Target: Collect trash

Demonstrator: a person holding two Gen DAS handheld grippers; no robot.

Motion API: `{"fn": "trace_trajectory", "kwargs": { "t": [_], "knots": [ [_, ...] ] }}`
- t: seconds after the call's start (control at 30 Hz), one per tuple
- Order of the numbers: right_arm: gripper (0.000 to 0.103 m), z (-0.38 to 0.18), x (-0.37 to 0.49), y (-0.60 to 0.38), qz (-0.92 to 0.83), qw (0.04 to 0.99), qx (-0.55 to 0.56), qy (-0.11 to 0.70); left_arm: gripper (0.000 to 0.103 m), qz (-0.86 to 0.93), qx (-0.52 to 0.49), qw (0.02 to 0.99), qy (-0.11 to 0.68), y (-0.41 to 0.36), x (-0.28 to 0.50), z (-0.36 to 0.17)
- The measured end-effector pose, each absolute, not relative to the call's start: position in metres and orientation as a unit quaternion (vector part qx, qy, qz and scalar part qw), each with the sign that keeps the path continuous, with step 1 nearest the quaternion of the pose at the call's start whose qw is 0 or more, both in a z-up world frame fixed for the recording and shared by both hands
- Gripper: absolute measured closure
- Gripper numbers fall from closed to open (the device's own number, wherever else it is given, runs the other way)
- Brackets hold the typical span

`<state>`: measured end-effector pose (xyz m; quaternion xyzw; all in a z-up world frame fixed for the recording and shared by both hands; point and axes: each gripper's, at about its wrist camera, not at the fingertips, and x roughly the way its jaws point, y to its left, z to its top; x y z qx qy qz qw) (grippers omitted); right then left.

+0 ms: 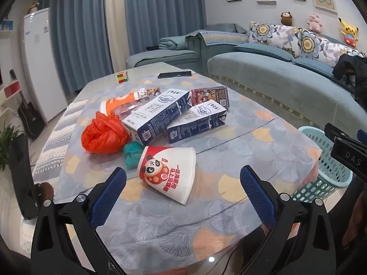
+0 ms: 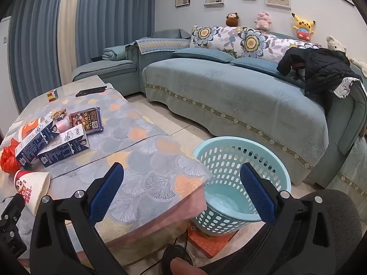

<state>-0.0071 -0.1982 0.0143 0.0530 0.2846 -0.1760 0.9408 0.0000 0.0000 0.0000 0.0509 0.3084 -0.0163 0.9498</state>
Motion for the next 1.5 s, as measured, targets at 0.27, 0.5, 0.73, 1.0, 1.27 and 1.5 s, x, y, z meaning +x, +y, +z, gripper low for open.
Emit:
{"fn": "trace_trajectory", "kwargs": {
  "t": [0.27, 0.5, 0.73, 1.0, 1.27, 1.5],
  "knots": [
    [0.006, 0.0157, -0.0075, -0.1996, -0.175, 0.941, 0.057, 0.284, 0.007, -0.017, 0.049, 0.950, 0.307, 0.0003, -0.0004, 0.0008],
    [0.006, 0.0160, -0.0070, -0.1994, -0.176, 0.941, 0.058, 0.283, 0.007, -0.016, 0.048, 0.950, 0.307, 0.0053, -0.0011, 0.0023],
    [0.006, 0.0162, -0.0064, -0.2022, -0.175, 0.941, 0.058, 0.284, 0.007, -0.014, 0.047, 0.950, 0.309, 0.0054, -0.0011, 0.0017],
    [0.006, 0.0163, -0.0058, -0.2002, -0.176, 0.941, 0.062, 0.284, 0.007, -0.009, 0.048, 0.949, 0.312, 0.0045, 0.0002, -0.0011],
    [0.006, 0.0152, -0.0062, -0.2019, -0.173, 0.941, 0.065, 0.284, 0.007, -0.007, 0.049, 0.949, 0.312, 0.0043, -0.0002, -0.0016],
    [0.006, 0.0155, -0.0056, -0.2019, -0.172, 0.941, 0.066, 0.284, 0.007, -0.007, 0.049, 0.949, 0.313, 0.0044, 0.0003, -0.0019]
  ]
}}
